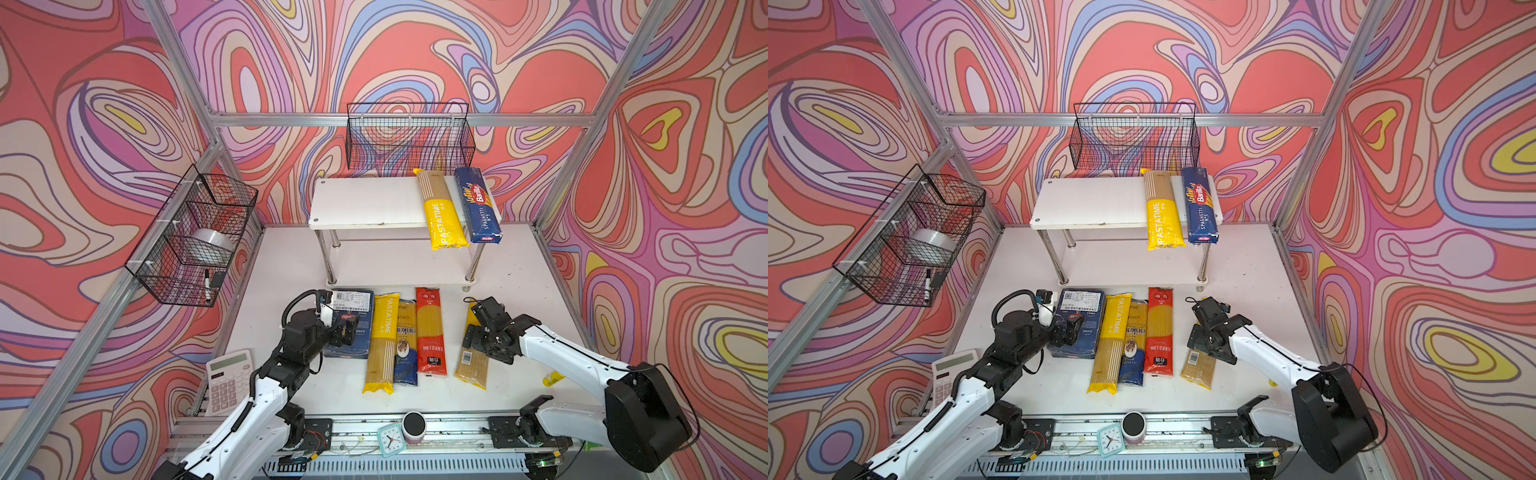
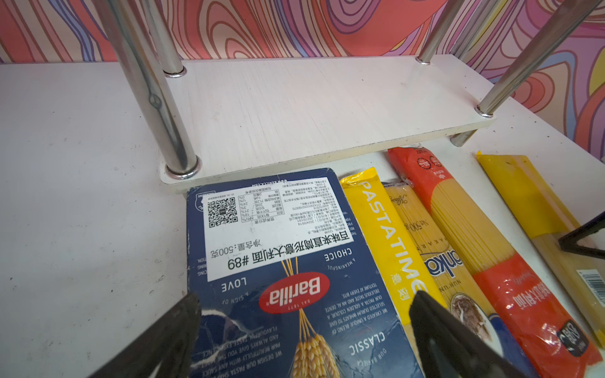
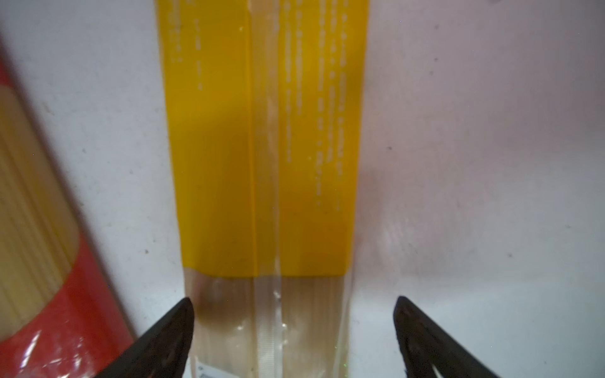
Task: Arrange pasta packages on shelves
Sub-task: Pick up the pasta bag from the middle-right of the table.
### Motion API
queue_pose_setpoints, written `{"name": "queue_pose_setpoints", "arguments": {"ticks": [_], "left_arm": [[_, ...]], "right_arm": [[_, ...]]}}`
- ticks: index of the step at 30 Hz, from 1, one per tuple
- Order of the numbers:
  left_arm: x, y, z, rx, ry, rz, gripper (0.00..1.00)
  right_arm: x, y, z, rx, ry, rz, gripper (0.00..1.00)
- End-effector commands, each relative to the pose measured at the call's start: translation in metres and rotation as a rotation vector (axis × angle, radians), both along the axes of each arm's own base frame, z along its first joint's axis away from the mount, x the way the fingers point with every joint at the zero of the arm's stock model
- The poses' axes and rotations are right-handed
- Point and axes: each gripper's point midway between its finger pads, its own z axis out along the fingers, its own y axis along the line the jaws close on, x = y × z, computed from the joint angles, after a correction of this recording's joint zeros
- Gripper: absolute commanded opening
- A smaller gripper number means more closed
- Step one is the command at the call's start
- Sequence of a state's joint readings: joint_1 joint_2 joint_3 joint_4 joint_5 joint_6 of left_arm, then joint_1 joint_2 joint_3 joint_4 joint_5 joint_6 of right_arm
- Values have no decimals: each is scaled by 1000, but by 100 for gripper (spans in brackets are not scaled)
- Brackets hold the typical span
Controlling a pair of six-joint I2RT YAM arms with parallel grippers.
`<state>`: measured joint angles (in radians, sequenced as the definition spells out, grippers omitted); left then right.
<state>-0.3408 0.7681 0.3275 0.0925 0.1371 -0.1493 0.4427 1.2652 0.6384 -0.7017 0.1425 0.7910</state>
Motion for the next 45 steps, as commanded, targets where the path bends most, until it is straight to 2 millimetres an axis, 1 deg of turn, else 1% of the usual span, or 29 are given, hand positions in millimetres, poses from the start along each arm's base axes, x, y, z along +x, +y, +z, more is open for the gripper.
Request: {"name": "queue_pose_setpoints", "arguments": {"ticks": [1,4,8,12,16,19,21,23,29,34,36,38,41,45], "left_arm": [[2,-2,8,5,-11,-5,100],[2,-1,8,5,-11,-4,100],[1,-1,8,5,-13,-4,100],[2,-1,8,5,-12,-5,100],[1,-2,8,4,-12,-6,100],[1,-2,8,5,-12,-7,100],[2,-2,8,4,-13,-6,100],[1,-2,8,4,-12,-7,100],[1,-2,8,3,-13,-7,100],[0,-1,9,2,-17,-7,100],[0,-1,9,3,-17,-8,100],[0,-1,9,2,-19,-6,100],[0,-1,9,2,-19,-6,100],[1,-1,9,2,-19,-3,100]], "right_arm": [[-1,-9,-9,-68,37,-15,99],[6,0,-16,-39,25,0,98],[17,13,-9,37,-59,1,98],[17,13,-8,54,-80,-17,99],[8,4,-21,10,-38,-33,98],[4,3,-31,-1,-11,-37,98],[2,2,-36,-4,-1,-37,96],[1,1,-36,-9,-2,-34,93],[-4,1,-32,16,-26,-34,82],[-6,2,-26,35,-52,-33,64],[-7,3,-26,43,-56,-30,61],[-7,4,-24,49,-57,-23,52],[-5,4,-19,46,-70,-17,48],[-3,3,-12,35,-86,-5,36]]}}
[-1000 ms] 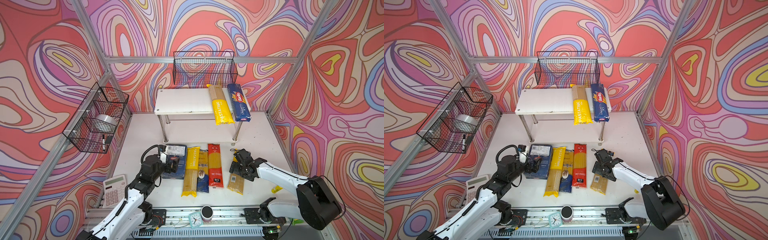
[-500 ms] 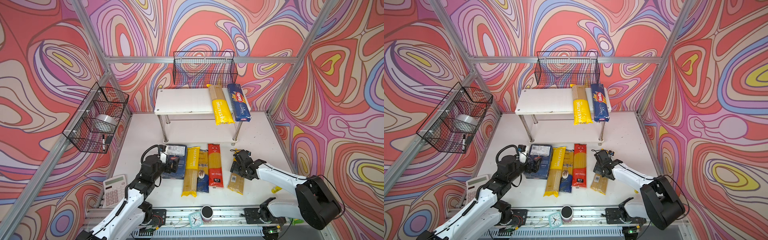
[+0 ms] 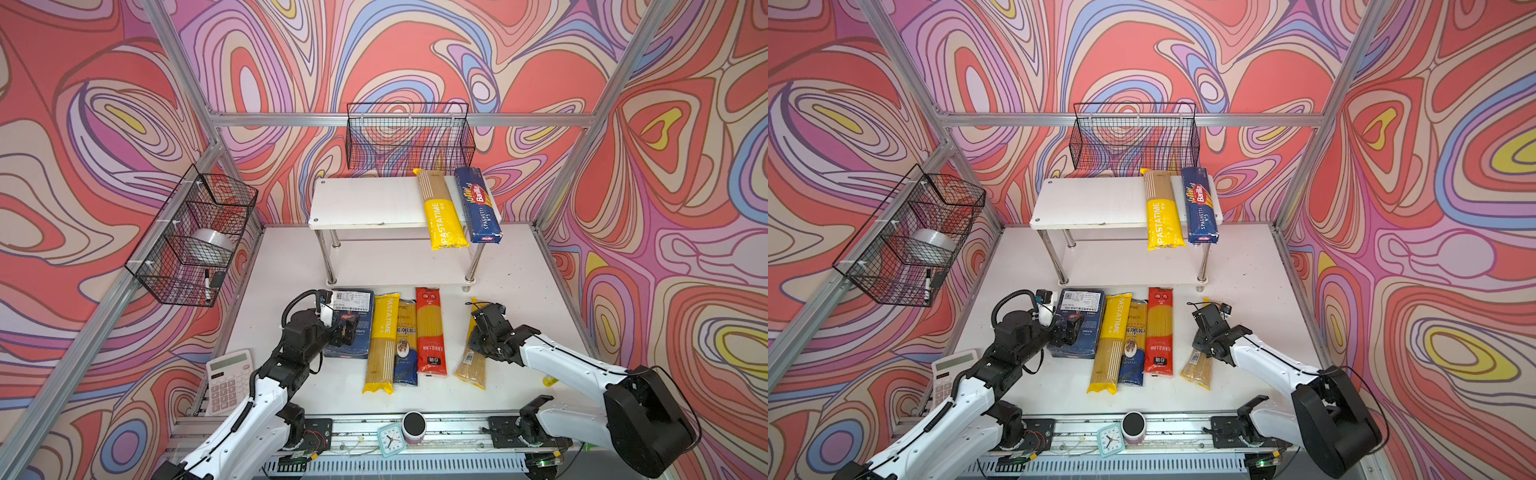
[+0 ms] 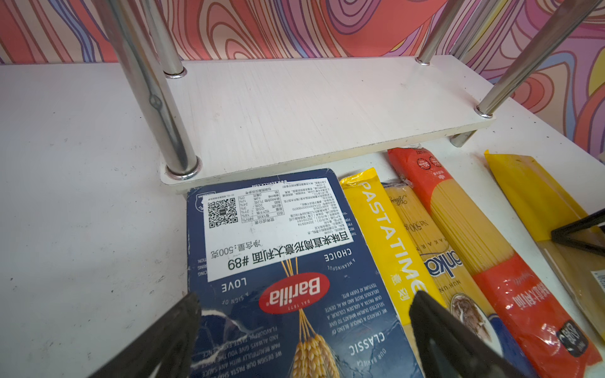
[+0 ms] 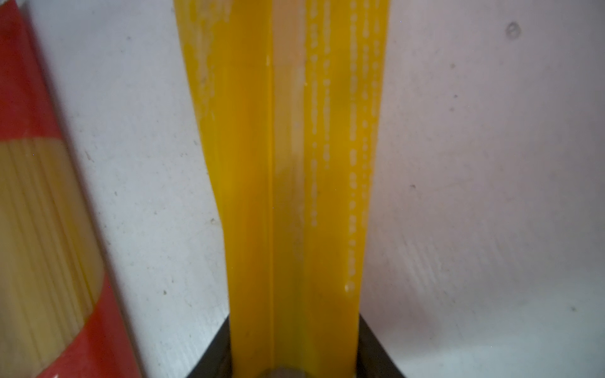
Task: Arrange pasta packages on shelves
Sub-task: Pick up the pasta bag from the middle-right of the table.
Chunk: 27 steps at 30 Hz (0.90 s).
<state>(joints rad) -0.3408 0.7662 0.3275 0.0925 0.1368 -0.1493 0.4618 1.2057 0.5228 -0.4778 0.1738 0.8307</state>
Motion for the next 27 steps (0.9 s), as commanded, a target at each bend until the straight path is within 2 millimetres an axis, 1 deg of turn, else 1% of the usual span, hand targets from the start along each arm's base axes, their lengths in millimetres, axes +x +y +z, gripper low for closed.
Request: {"name": "queue_pose_setpoints", "arguments": {"ticks": [1,4,10,11,14,17,18,25,27], "left_arm": [[0,-1,9,2,-17,-4,100],[0,-2,9,2,-17,-9,100],[0,-1,9,3,-18,-5,100],[0,-1,8,2,-17,-6,100],[0,-1,9,1,-19,-8,100],[0,-2,9,1,-20,-8,100],[0,-2,9,1,-20,-11,100],[0,-4,8,3,-12,-20,100],[1,-4,8,4,-11,-19,100]], "right_arm": [[-20,-4,-7,-20,71,28,32],[-18,-1,-1,-2,47,33,23],[-12,6,17,36,0,59,14],[-12,7,20,41,-6,64,14],[-10,10,36,60,-41,86,12],[-7,19,57,109,-90,129,11],[-6,23,65,128,-111,146,10],[-3,44,103,223,-182,233,9],[-2,51,118,241,-202,263,8]]}}
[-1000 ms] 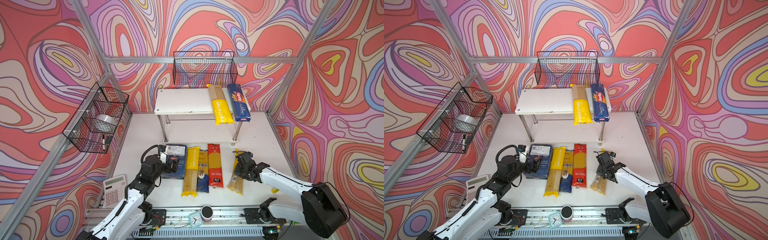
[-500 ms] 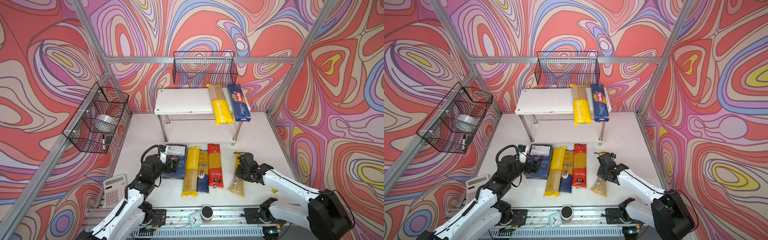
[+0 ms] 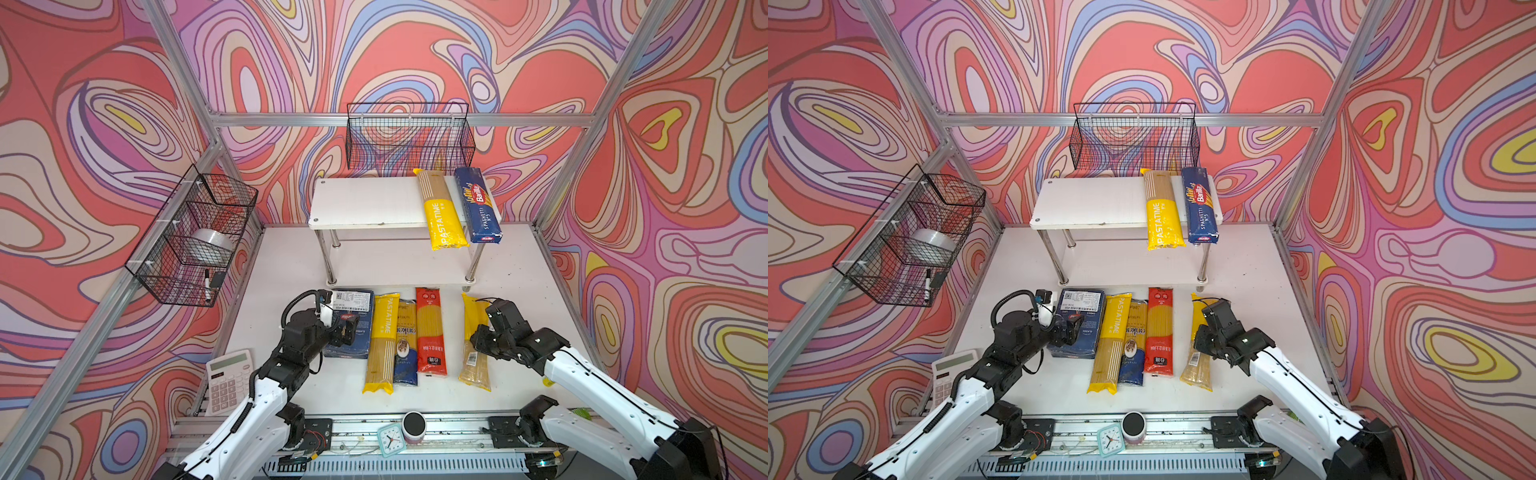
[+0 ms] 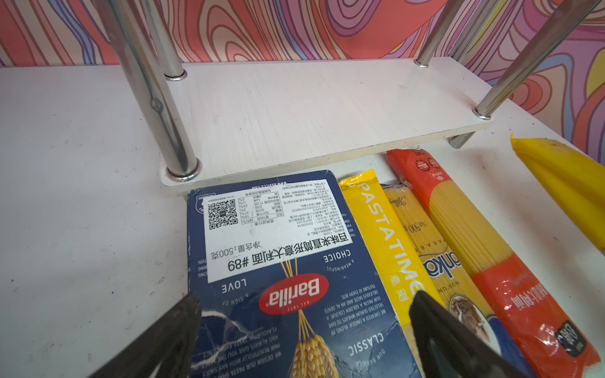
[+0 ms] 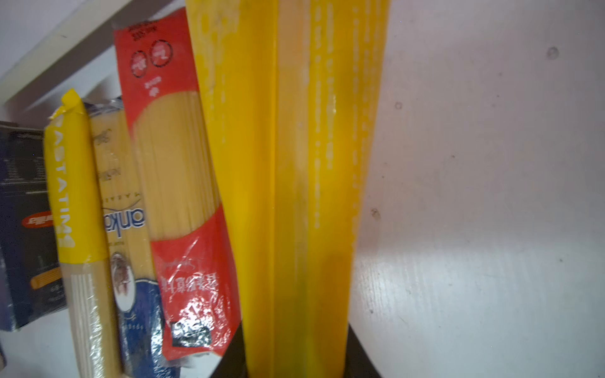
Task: Arrange pasta packages on shelves
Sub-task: Pick up the pasta bag from the middle-right of the table, then place the pasta bag on the shelf.
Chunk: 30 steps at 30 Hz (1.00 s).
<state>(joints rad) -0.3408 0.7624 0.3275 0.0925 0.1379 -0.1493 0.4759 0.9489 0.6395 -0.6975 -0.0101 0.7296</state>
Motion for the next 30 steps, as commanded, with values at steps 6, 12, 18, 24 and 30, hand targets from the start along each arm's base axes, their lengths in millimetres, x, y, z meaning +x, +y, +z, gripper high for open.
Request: {"name": "queue_pose_setpoints", "arguments": {"ticks": [6,12,18,24,30], "left_arm": [[2,-6,6,8,3,-28,100],[2,-3,6,7,-2,-16,100],[2,-4,5,10,3,-15,100],[3,-4,4,11,11,-17,100],[3,-4,5,9,8,-16,100]], "right_arm": [[11,47,91,171,-202,199,8],[4,63,132,208,-246,288,8],[-3,90,147,253,-245,392,8],[-21,137,170,230,-288,531,8],[-37,184,194,186,-342,655,9]]}}
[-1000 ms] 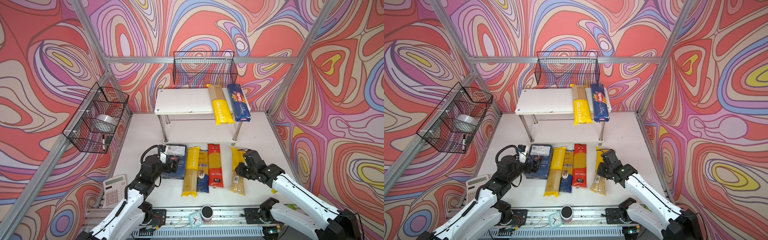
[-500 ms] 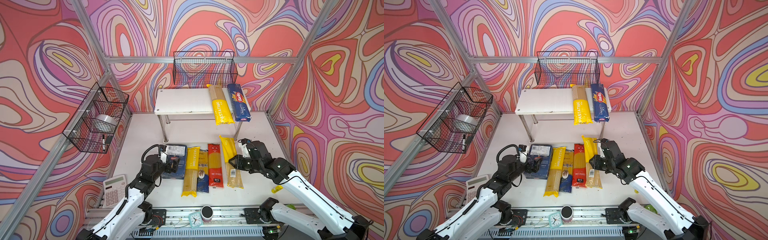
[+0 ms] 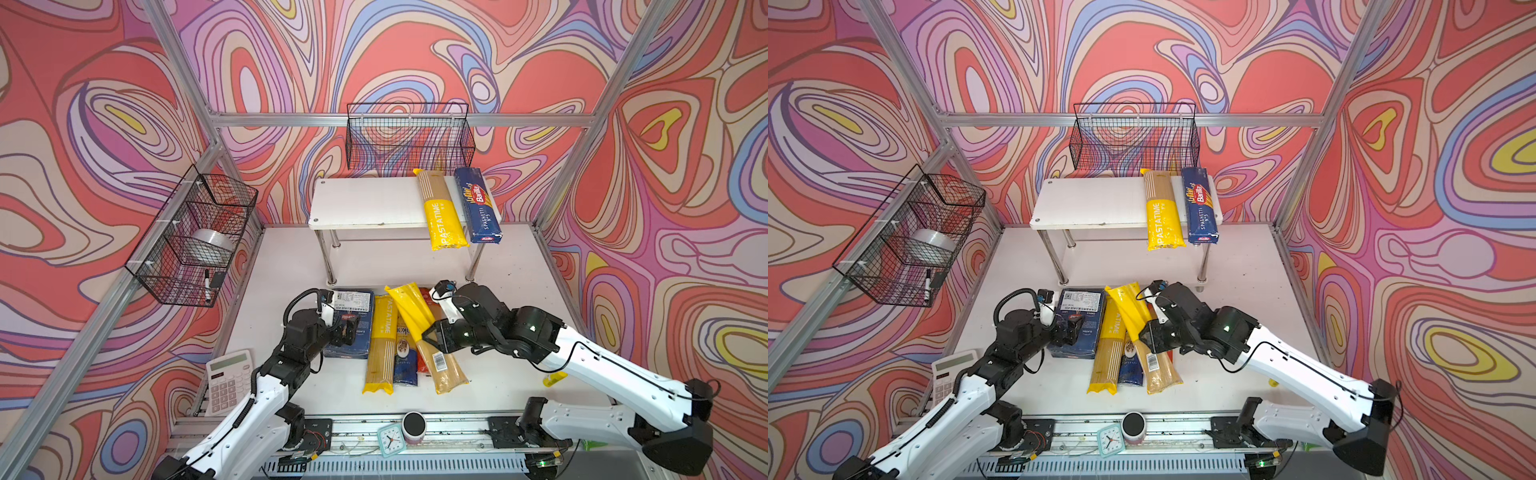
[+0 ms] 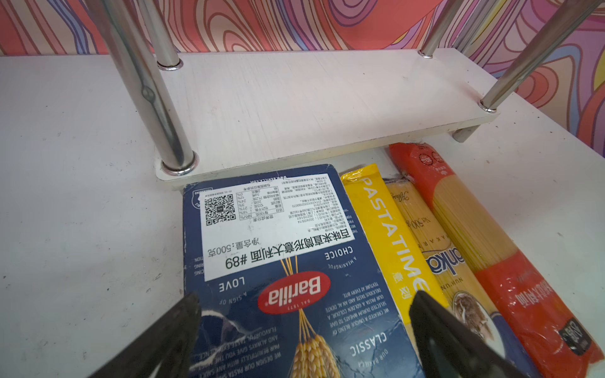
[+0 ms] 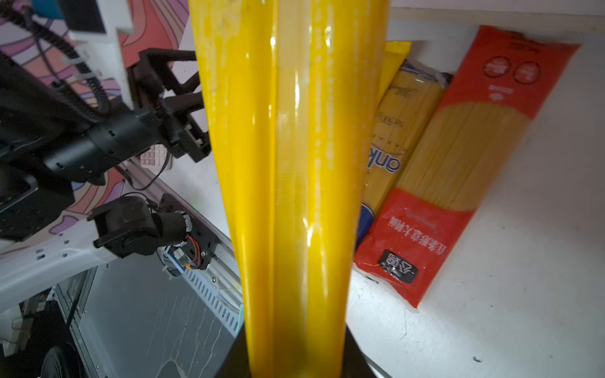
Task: Arrange pasta packages on shelves
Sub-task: Place the pasta bag on the shelf.
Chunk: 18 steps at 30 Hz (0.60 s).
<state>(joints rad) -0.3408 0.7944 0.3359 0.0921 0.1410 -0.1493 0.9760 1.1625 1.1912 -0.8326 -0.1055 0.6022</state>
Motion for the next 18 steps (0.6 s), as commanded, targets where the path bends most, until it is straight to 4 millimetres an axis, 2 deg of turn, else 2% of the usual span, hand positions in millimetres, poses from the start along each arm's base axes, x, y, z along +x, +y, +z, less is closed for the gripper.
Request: {"name": "queue_pose_setpoints", "arguments": {"ticks": [1,8,13,18], "left_arm": [[1,-3,11,2,-19,-17,100],[-1,-1,12,-1,-30,-8,100],[-1,-2,12,-3,-30,-11,100],[-1,-2,12,-3,-30,-12,100]], "right_arm": [[15,24,56,102,-164,11,10],[30,41,97,106,-271,16,9],[41,52,115,105,-315,12,10],[55,53,133,76,-367,-30,10]]}}
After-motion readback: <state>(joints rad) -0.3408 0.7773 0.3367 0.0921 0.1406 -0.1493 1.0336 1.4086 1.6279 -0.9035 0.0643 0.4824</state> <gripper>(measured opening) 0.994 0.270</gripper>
